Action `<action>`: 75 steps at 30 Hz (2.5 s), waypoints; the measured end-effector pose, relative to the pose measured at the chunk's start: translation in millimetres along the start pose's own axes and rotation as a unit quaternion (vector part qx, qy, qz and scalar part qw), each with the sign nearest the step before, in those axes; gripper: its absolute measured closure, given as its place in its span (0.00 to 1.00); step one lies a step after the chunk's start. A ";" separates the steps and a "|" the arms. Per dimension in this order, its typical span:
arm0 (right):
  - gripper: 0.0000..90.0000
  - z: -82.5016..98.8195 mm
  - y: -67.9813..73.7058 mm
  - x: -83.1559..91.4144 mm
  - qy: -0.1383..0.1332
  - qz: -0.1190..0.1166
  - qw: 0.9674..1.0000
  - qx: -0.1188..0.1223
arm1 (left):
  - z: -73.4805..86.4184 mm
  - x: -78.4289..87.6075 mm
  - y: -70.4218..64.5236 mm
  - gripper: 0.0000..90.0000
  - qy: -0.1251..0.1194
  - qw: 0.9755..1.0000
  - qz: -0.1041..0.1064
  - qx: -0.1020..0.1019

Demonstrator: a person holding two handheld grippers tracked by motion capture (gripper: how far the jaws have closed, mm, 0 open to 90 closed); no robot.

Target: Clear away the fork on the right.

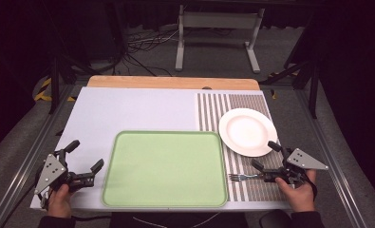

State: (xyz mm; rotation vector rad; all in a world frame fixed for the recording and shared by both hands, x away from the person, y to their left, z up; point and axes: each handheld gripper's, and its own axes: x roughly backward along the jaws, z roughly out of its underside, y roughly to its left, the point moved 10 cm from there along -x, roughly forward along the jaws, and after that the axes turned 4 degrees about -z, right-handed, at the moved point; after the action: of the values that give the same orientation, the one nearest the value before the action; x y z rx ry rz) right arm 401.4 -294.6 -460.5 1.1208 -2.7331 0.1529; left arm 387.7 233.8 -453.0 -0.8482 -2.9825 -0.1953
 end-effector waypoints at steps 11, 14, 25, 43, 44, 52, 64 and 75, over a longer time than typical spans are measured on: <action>0.05 0.0 2.7 -2.2 -0.002 -0.011 1.000 -0.006 | 0.7 -0.2 0.7 0.00 0.001 1.000 -0.001 0.001; 0.05 0.0 3.3 -2.2 -0.001 -0.012 1.000 -0.006 | 0.6 0.1 -0.2 0.00 0.002 1.000 0.000 0.000; 0.05 -2.5 3.9 -2.5 -0.004 -0.016 1.000 -0.011 | 1.2 -0.1 0.3 0.00 0.004 1.000 -0.002 0.001; 0.01 -37.7 33.9 -33.7 0.007 -0.045 0.999 0.002 | 0.4 0.3 -0.3 0.00 0.002 1.000 -0.003 0.000; 0.01 -37.7 33.9 -33.7 0.007 -0.045 0.999 0.002 | 0.3 0.3 -0.4 0.00 0.002 1.000 -0.002 -0.001; 0.04 -44.2 40.8 -33.2 0.077 -0.068 0.993 0.059 | 0.0 0.2 -0.3 0.00 0.001 1.000 -0.002 -0.001; 0.07 -43.2 40.1 -24.4 0.231 -0.098 0.957 0.145 | -0.1 0.3 -0.7 0.00 0.002 1.000 -0.002 -0.003; 0.08 -24.9 38.4 -20.2 0.346 -0.129 0.910 0.189 | -0.1 0.6 -0.3 0.00 0.002 1.000 -0.003 -0.003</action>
State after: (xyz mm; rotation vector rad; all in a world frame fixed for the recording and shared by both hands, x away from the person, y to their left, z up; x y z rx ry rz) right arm 391.8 -249.4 -441.3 1.2033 -1.9462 0.8837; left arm 387.0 233.9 -452.9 -0.8375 -2.9827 -0.2049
